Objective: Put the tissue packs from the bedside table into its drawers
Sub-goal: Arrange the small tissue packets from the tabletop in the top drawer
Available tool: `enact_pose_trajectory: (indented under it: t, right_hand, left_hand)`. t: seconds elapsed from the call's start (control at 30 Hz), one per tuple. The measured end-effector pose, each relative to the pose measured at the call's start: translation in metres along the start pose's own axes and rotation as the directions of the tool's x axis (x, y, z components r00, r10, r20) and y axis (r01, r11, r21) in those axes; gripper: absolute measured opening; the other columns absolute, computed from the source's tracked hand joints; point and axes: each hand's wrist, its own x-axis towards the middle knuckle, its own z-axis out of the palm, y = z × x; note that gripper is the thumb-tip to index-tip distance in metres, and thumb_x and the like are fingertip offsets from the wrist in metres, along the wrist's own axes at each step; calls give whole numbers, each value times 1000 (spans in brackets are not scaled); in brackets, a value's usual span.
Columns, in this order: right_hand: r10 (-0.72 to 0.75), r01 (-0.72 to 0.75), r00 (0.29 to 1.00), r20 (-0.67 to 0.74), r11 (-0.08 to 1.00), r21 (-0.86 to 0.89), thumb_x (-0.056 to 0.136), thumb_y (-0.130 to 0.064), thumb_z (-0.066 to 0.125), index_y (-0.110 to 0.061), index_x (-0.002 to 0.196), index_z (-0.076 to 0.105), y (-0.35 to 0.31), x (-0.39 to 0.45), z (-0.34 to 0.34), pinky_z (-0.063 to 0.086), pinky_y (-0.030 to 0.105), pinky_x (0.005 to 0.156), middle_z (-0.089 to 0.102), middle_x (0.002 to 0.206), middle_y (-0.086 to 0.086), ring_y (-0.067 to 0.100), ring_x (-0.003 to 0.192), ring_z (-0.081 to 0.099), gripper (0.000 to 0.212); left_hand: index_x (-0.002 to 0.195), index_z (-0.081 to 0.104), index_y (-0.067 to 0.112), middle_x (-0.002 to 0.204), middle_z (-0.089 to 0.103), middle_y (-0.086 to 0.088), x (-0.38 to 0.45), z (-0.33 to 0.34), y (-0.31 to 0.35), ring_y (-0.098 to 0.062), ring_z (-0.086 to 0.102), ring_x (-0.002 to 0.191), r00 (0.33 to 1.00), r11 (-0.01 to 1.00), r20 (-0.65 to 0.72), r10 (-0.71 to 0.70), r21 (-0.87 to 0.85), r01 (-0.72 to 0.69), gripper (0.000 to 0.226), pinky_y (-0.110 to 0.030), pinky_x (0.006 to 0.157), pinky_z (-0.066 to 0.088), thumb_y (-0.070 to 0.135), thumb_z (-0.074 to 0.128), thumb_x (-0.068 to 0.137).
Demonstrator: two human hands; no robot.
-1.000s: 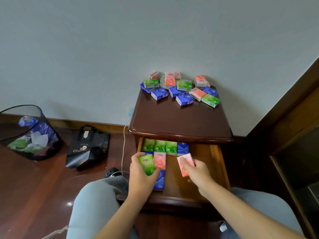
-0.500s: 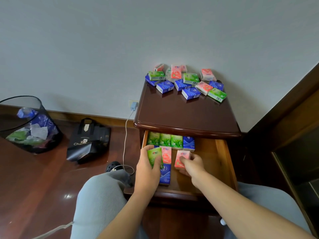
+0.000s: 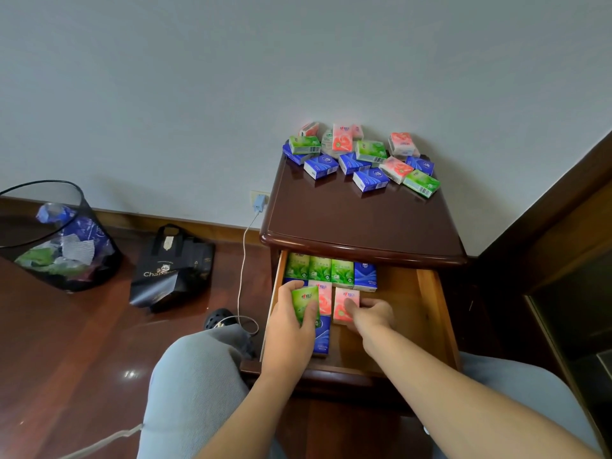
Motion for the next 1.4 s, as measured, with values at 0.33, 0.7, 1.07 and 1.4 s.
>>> enact_pose_trajectory:
  t: [0.33, 0.7, 1.07, 1.4]
  right_hand:
    - [12, -13, 1000, 18, 997, 70, 91, -14, 81, -12, 107, 73, -3, 7, 6, 67, 41, 72, 74, 99, 10, 26, 75, 75, 19]
    - [-254, 251, 964, 75, 967, 52, 98, -37, 69, -26, 102, 68, -14, -13, -31, 57, 28, 62, 73, 104, -3, 15, 95, 71, 12]
    - [-176, 112, 883, 435, 979, 168, 88, -32, 85, -23, 114, 74, -5, -5, -74, 61, 37, 74, 79, 110, 0, 18, 100, 77, 30]
    - [-83, 77, 982, 169, 996, 37, 88, -26, 85, -14, 117, 69, 14, 31, -68, 67, 38, 70, 75, 99, 2, 19, 85, 76, 36]
  left_hand:
    - [126, 44, 50, 114, 69, 15, 1, 1, -2, 0, 72, 92, 1000, 1000, -7, -10, -21, 10, 32, -33, 70, 65, 41, 62, 101]
    - [114, 58, 47, 98, 74, 8, 6, 1, 13, -12, 74, 79, 989, 977, 29, -145, -156, 148, 13, -47, 69, 65, 37, 55, 106]
    - [145, 45, 34, 125, 53, 10, 12, 45, 19, -3, 58, 105, 984, 996, 172, -56, 84, 42, 37, -9, 81, 47, 33, 49, 108]
    - [157, 36, 37, 167, 28, 10, 15, 58, 2, -16, 16, 156, 912, 649, 408, 36, 684, -332, 50, -42, 129, 11, 39, 37, 107]
